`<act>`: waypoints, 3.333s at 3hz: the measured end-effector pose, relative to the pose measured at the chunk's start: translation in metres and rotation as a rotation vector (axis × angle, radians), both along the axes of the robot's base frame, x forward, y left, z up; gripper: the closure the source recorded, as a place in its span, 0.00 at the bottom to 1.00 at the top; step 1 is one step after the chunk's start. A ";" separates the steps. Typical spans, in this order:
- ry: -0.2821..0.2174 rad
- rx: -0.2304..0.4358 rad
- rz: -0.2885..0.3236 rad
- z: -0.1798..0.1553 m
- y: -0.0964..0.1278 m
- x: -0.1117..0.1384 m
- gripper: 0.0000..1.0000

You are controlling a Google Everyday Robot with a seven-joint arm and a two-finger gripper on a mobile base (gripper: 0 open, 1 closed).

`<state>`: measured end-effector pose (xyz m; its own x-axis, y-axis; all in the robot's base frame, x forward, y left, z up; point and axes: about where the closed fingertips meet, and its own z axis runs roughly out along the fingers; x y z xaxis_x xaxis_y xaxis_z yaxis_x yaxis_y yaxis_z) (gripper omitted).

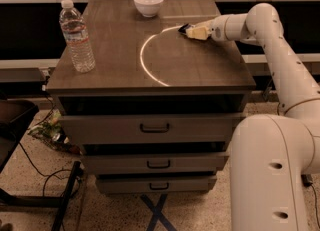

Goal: Move rxbar blueberry near water bottle

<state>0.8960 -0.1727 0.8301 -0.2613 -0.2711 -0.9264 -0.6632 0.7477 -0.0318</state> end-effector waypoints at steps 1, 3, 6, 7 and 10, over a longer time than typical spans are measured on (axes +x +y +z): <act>0.000 0.000 0.000 0.000 0.000 0.000 1.00; 0.000 0.000 0.000 0.002 0.000 0.000 1.00; 0.000 -0.001 0.000 0.002 0.000 0.000 1.00; 0.000 -0.001 0.000 0.002 0.000 0.000 1.00; -0.214 -0.319 -0.215 0.266 -0.033 -0.060 1.00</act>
Offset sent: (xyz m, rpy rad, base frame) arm 0.0138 -0.0302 0.1587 -0.1166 -0.0586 -0.0317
